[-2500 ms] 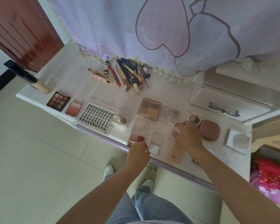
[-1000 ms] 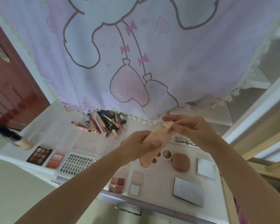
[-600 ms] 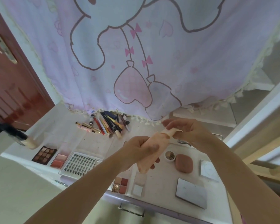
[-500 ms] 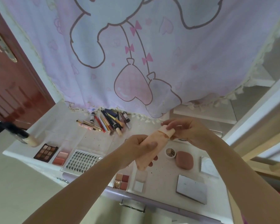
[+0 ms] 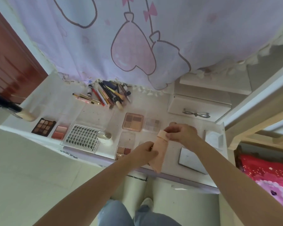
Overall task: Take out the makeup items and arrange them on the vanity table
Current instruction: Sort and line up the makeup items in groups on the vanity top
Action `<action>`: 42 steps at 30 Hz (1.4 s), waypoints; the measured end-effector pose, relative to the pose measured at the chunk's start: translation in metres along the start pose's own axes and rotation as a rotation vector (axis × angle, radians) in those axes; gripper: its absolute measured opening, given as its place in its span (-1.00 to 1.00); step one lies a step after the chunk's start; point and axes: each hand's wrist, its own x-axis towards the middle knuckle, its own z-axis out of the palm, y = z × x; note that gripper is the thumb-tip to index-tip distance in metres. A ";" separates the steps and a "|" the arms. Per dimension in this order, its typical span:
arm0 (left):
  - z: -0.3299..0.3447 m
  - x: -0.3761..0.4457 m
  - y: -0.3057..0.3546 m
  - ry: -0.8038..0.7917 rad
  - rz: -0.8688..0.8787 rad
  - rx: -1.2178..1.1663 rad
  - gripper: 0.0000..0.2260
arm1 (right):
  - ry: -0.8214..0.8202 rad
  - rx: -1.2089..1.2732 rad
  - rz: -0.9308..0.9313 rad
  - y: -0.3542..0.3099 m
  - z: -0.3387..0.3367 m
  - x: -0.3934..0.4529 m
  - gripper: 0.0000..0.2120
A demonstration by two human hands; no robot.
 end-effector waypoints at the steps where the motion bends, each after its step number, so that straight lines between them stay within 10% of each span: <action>1: 0.006 0.004 -0.007 -0.008 -0.028 0.029 -0.74 | 0.005 -0.038 0.031 0.010 0.003 0.004 -0.84; 33: 0.043 0.041 -0.051 0.240 0.008 0.783 -0.72 | 0.333 -1.022 -0.156 0.105 -0.043 -0.051 -0.82; 42: 0.024 0.032 -0.055 0.254 0.105 0.810 -0.73 | 0.164 -1.205 -0.027 0.136 -0.046 -0.052 -0.27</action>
